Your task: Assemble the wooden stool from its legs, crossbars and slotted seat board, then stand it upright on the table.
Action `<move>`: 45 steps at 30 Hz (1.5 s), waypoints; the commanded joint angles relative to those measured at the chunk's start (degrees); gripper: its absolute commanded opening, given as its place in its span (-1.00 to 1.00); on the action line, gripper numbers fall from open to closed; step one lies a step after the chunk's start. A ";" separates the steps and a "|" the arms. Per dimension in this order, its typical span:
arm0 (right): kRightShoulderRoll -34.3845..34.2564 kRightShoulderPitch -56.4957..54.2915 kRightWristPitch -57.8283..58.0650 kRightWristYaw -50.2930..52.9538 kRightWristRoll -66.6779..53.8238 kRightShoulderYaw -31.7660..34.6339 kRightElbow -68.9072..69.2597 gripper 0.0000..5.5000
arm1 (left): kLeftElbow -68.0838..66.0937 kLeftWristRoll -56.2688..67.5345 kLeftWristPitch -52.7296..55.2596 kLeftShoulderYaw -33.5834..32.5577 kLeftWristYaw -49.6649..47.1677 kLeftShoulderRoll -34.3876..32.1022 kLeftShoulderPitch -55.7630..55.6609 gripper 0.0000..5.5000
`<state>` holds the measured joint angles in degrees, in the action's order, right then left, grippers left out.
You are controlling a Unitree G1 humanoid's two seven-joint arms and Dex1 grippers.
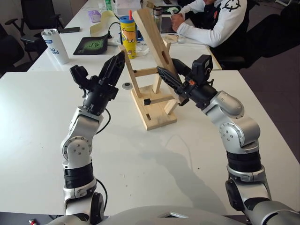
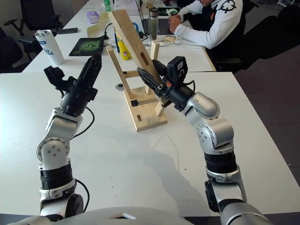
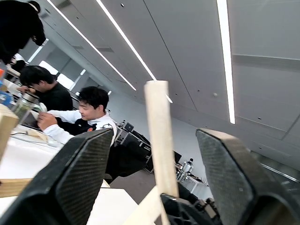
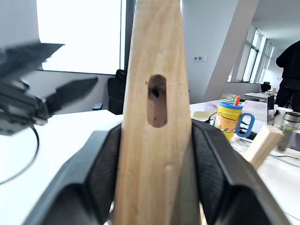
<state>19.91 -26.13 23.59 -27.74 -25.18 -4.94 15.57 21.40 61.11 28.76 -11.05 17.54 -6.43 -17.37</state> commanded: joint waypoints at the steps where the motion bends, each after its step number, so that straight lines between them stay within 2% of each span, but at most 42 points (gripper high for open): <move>1: 1.11 1.80 -3.49 -4.06 3.67 -3.77 0.73 -0.26 | 0.63 0.12 2.14 1.89 -0.21 -0.76 0.63 0.19; 4: 3.41 4.40 -8.13 -7.79 9.41 -8.34 0.67 -0.26 | 0.03 -0.19 2.02 2.10 -0.85 -0.40 -0.06 0.19; 10: 3.73 5.82 -11.23 -8.85 12.24 -9.67 0.11 -0.26 | -0.49 0.26 1.74 1.63 -1.64 0.09 -0.56 0.19; 22: 1.18 5.02 -13.95 -6.26 13.28 -6.95 -1.44 -0.26 | -3.14 0.50 1.97 0.00 -2.67 0.36 0.34 0.19; 27: 0.63 5.24 -14.64 -7.02 13.39 -6.53 -1.79 -0.26 | -2.44 -0.64 2.94 1.75 -1.79 -0.40 0.85 0.19; 38: 2.16 7.50 -13.34 -11.25 13.73 -8.15 -1.15 -0.26 | -2.15 1.08 2.64 -1.08 -2.12 -1.49 -0.60 0.19; 42: 1.96 7.62 -13.32 -11.45 13.85 -8.19 -0.95 -0.26 | -1.45 -0.14 2.79 -0.24 -1.13 -2.22 0.00 0.19; 45: 1.44 7.13 -13.22 -11.11 13.65 -7.91 -0.90 -0.26 | -1.38 -0.69 2.90 0.56 -0.40 -2.41 0.46 0.09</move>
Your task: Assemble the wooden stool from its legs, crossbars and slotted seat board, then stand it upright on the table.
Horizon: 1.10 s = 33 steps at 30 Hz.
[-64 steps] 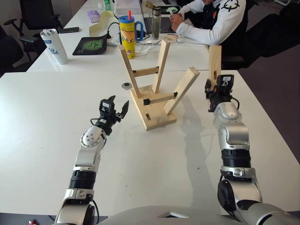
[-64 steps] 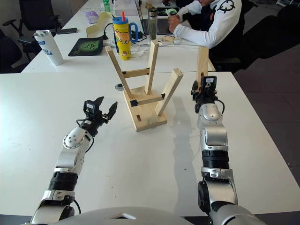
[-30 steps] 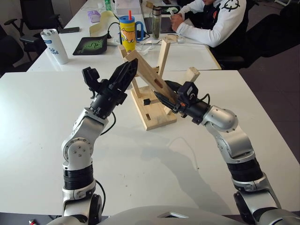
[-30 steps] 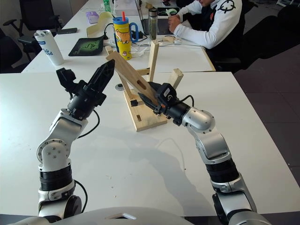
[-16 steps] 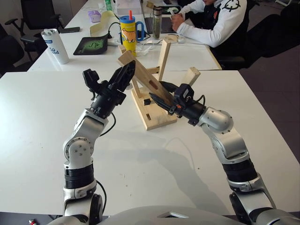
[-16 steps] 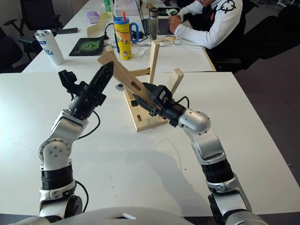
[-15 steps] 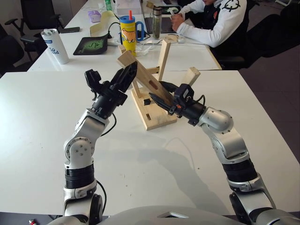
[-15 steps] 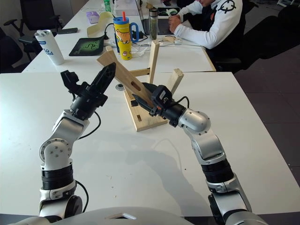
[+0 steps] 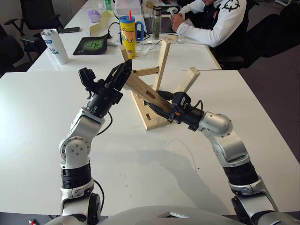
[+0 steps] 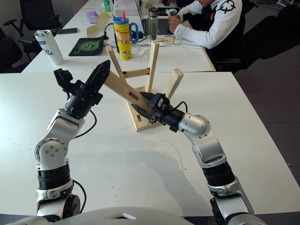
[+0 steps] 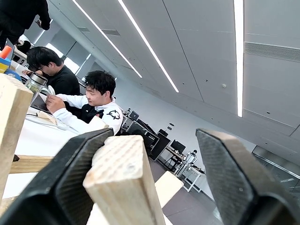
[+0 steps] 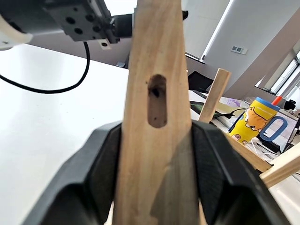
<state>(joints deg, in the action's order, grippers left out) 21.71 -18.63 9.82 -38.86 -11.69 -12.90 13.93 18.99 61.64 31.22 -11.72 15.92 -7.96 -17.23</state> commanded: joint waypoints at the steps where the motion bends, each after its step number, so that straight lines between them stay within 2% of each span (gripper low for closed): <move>1: -0.46 -0.46 0.54 0.08 0.14 0.09 0.72 -0.26 | 0.95 -1.21 0.40 1.30 1.23 -0.89 0.32 0.03; 13: -1.48 -1.97 -1.52 1.01 1.44 0.61 0.54 -0.26 | 0.65 -1.97 0.49 1.99 1.74 -1.35 0.51 -0.60; 24: -1.55 -1.79 -1.96 0.47 2.39 0.50 0.34 -0.26 | -0.47 -3.01 -0.68 1.22 0.75 -0.95 -0.14 -0.61; 25: -1.45 -1.71 -1.81 0.21 2.15 0.50 0.41 -0.12 | -0.76 -3.24 -0.96 0.95 0.44 -0.84 -0.29 -0.61; 29: -2.07 -1.89 -0.37 0.15 0.09 1.54 0.84 0.07 | -1.49 -3.70 -1.32 0.09 -0.28 -0.52 -0.60 -0.63; 33: -5.32 -4.72 5.25 3.73 -7.06 7.00 1.73 0.18 | -2.18 -4.35 -1.64 -0.27 -0.66 -0.26 -0.88 -0.63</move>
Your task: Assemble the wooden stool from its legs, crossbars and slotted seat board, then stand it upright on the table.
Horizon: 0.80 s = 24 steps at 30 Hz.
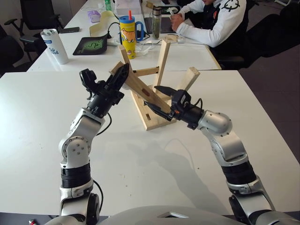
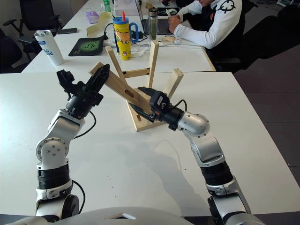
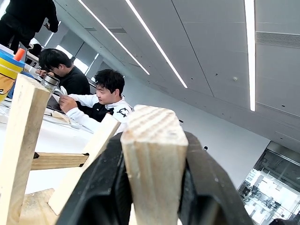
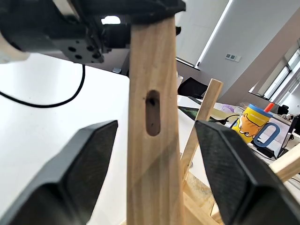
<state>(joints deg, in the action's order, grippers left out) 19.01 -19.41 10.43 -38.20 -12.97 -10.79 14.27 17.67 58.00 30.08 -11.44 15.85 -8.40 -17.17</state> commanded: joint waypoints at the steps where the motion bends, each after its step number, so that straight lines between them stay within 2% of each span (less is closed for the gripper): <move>1: -3.81 -5.51 5.70 5.28 -7.41 7.19 0.92 0.18 | -0.96 -0.76 -0.52 -0.60 -0.59 0.17 -1.00 -0.63; 5: -7.00 -12.01 7.40 15.47 -10.29 15.68 -2.10 0.18 | -1.33 -1.03 -0.62 -0.50 -0.42 0.14 -1.11 -0.63; 9: -8.42 -14.83 8.75 22.74 -10.83 20.02 -3.38 0.18 | -1.45 -1.30 -0.48 -0.47 -0.29 0.16 -1.16 -0.63; 15: -9.27 -13.11 14.06 25.12 -14.87 21.81 -3.28 0.18 | -1.83 -1.71 -0.46 -0.56 -0.24 0.10 -1.40 -0.63; 24: -7.66 -7.31 18.30 24.55 -14.22 20.28 -3.78 0.18 | -0.96 -1.72 -0.33 -0.81 -0.76 0.09 -0.71 -0.63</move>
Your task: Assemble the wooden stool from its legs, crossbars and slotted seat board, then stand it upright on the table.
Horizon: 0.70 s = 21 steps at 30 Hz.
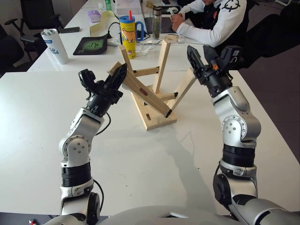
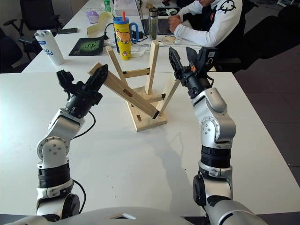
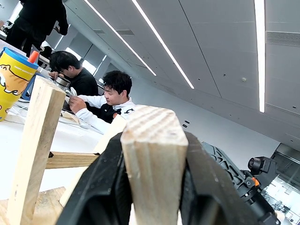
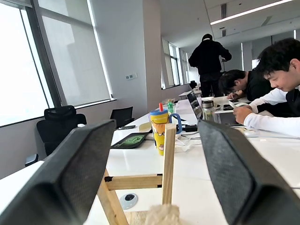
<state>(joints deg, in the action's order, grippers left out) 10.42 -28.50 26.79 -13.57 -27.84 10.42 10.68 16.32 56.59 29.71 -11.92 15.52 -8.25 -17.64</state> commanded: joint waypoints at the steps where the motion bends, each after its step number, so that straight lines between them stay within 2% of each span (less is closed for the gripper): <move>1: 0.96 2.30 2.42 -0.15 0.72 -1.34 -0.05 0.18 | 0.43 -0.30 0.04 -0.34 -0.49 -0.05 -0.20 -0.63; 10: 1.33 5.28 3.73 0.04 4.24 -5.35 -1.00 0.18 | 0.63 -0.29 -0.05 -0.37 -0.85 0.04 -0.08 -0.63; 21: 0.21 5.09 3.68 0.84 4.99 -5.55 -0.91 -0.51 | 0.60 -0.30 -0.10 -0.32 -0.79 0.03 -0.23 -0.63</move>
<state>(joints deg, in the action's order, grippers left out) 11.18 -23.56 29.84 -13.20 -22.88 4.61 9.38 16.37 56.58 29.71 -11.99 14.92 -8.23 -17.64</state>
